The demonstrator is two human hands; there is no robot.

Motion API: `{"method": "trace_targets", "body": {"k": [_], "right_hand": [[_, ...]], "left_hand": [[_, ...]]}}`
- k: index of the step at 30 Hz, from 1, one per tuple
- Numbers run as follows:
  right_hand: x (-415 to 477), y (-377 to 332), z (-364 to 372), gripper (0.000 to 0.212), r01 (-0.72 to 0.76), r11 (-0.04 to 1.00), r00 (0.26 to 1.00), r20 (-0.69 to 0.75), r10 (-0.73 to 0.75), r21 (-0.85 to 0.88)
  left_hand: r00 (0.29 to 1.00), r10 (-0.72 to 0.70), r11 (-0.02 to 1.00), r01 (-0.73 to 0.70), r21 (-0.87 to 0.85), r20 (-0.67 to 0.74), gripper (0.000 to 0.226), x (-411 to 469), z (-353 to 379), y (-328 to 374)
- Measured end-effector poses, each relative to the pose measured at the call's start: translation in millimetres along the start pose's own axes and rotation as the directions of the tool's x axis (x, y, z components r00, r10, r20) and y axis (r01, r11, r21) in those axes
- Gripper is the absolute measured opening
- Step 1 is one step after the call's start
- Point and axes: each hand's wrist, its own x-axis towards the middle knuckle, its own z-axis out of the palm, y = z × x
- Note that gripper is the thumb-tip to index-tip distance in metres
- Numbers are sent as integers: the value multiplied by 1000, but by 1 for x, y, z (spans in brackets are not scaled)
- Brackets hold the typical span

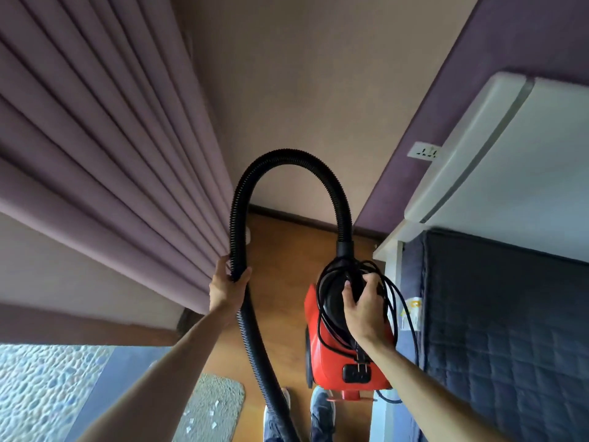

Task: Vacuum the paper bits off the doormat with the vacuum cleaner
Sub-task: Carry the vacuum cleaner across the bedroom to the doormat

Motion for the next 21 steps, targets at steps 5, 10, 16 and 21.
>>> {"method": "trace_targets", "body": {"k": [5,10,16,21], "right_hand": [[9,40,29,24,36,999,996,80,-33,-36],[17,81,62,27,89,994,979,187,-78,-56],[17,120,102,30,148,984,936,335,-107,-99],[13,144,135,28,203,972,886,446,-131,-119]], "left_hand": [[994,-100,995,100,-1,-39,36,1,29,-32],[975,-198,979,201,16,-105,39,-1,53,-82],[938,-290,956,293,-12,-192,39,-12,72,-138],[892,-405,914,391,-111,-198,44,-23,86,-187]]}}
